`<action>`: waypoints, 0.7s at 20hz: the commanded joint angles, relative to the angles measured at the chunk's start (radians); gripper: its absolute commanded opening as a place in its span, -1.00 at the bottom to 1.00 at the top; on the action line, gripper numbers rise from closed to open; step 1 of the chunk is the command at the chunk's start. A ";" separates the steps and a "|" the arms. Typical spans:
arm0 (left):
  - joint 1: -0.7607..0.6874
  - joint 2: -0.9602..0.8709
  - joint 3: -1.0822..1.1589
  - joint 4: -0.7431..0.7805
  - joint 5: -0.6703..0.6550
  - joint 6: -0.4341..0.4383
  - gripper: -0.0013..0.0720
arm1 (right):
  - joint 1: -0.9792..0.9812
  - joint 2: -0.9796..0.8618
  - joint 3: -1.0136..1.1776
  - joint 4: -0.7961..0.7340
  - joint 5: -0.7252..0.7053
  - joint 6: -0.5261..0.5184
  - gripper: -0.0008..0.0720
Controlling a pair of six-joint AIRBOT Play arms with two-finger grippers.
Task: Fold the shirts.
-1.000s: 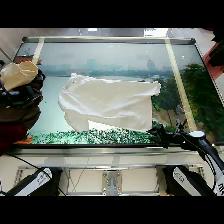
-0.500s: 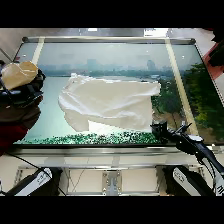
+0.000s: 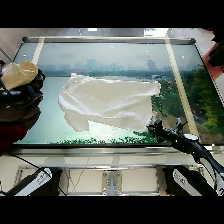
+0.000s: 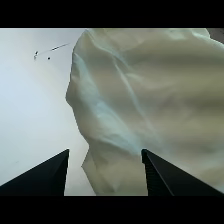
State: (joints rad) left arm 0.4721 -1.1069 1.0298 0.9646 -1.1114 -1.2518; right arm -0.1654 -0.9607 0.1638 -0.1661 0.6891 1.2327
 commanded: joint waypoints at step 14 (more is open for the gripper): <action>-0.024 -0.436 -0.303 -0.740 0.127 0.398 0.96 | 0.009 0.002 0.231 0.013 0.078 -0.045 -0.91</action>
State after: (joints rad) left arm 0.4633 -1.4631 0.7231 0.3813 -0.9939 -0.9375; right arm -0.1574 -0.9604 0.3771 -0.1612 0.7544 1.1885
